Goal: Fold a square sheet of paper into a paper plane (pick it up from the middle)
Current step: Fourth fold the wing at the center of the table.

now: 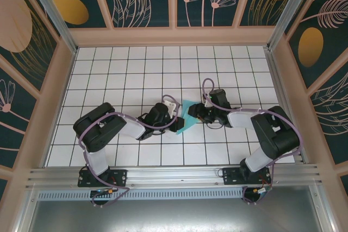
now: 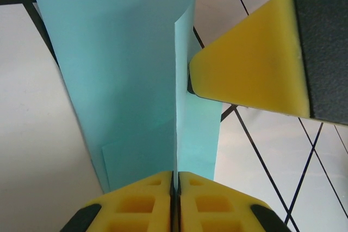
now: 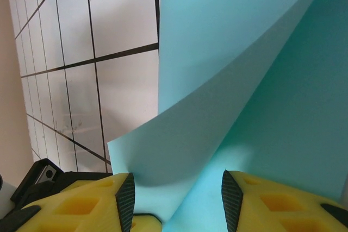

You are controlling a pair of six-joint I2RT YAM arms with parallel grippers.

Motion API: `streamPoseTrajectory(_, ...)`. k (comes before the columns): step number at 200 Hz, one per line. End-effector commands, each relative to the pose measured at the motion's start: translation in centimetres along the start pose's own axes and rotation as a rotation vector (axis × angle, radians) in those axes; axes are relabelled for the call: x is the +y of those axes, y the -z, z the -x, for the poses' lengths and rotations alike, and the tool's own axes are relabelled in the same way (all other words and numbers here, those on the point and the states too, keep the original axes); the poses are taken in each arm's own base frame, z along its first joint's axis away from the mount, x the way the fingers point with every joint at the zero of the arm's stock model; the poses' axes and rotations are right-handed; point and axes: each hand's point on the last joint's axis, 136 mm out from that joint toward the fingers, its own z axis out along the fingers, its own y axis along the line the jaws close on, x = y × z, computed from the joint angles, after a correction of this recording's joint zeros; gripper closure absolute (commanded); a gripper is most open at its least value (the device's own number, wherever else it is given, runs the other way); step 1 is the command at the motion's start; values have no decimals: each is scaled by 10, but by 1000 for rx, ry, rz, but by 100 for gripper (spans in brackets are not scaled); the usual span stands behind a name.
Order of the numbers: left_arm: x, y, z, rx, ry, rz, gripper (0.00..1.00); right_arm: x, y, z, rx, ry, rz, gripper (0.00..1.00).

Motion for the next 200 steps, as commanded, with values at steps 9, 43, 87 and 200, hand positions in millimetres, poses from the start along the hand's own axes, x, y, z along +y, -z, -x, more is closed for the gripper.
streamPoseTrajectory(9,-2,-2,3,-11,12,-25,86,3,-4,9,-12,29,2,52)
streamPoseTrajectory(43,-5,-1,2,-6,10,-37,82,-4,-7,7,-1,13,-24,52)
streamPoseTrajectory(87,-10,-2,2,15,11,-57,77,-16,-14,2,25,6,-87,51)
streamPoseTrajectory(200,-5,26,11,-66,122,17,57,-19,-17,-2,40,25,-127,49)
